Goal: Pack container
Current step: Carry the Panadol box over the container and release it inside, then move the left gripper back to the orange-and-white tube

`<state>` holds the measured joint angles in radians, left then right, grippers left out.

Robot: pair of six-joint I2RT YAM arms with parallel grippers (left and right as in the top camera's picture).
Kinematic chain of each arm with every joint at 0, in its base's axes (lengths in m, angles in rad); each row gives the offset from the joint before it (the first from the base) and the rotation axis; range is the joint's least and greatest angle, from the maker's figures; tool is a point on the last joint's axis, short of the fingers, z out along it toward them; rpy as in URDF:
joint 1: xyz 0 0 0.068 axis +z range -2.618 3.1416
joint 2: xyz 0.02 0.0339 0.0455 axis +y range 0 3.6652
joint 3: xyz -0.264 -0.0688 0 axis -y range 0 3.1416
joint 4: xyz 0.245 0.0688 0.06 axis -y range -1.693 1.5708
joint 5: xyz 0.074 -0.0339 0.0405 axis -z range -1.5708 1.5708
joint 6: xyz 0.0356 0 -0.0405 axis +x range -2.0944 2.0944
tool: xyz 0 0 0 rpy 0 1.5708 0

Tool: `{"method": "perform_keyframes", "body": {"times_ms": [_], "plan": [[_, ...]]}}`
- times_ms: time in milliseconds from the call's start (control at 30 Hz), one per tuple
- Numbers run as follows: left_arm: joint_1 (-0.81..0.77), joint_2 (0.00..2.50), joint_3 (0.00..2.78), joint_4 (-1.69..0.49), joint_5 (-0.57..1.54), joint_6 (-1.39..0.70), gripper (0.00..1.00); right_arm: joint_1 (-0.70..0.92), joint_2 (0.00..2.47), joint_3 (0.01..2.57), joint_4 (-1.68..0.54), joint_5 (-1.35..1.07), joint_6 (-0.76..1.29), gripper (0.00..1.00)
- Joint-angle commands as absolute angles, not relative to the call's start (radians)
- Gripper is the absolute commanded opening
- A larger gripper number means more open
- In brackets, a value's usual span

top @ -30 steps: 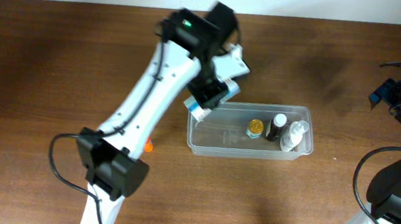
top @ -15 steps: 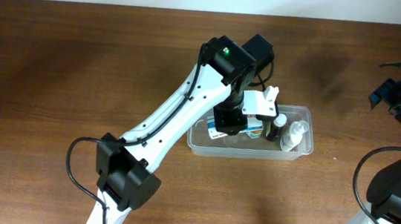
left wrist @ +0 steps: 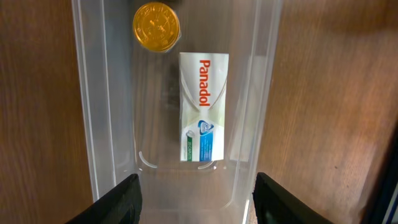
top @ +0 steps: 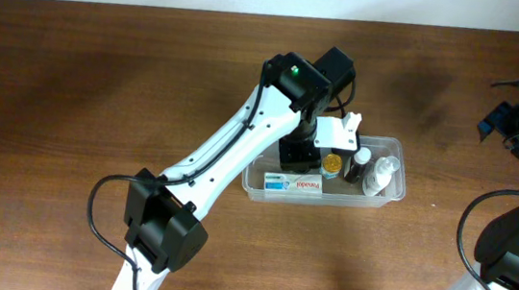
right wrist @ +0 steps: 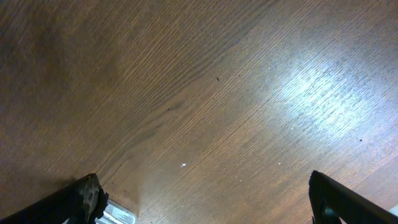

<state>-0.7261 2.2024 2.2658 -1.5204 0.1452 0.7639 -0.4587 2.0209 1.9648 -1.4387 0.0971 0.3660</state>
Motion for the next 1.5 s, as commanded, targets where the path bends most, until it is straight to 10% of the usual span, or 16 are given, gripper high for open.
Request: {"method": "perform_keyframes", "body": {"times_ms": [0,167,300,533,833,1467], "plan": [[-0.719,2.212,2.259,-1.505,0.114,0.771,0.58,-0.458,2.017,1.965,-1.439,0.102,0.376,0.98],[-0.706,2.209,2.294,-1.491,-0.065,0.566,0.67,-0.458,2.017,1.965,-1.439,0.102,0.376,0.98],[-0.667,2.199,2.332,-1.501,-0.265,0.224,0.99,-0.458,2.017,1.965,-1.438,0.102,0.376,0.98],[-0.506,2.196,2.345,-1.689,-0.303,-0.183,0.99,-0.458,2.017,1.965,-1.439,0.102,0.376,0.98],[-0.314,2.154,2.343,-1.688,0.038,-0.138,0.99,-0.458,2.017,1.965,-1.439,0.102,0.376,0.98],[-0.258,1.742,1.671,-1.547,0.071,-0.277,0.99,-0.458,2.017,1.965,-1.438,0.102,0.376,0.98]]}}
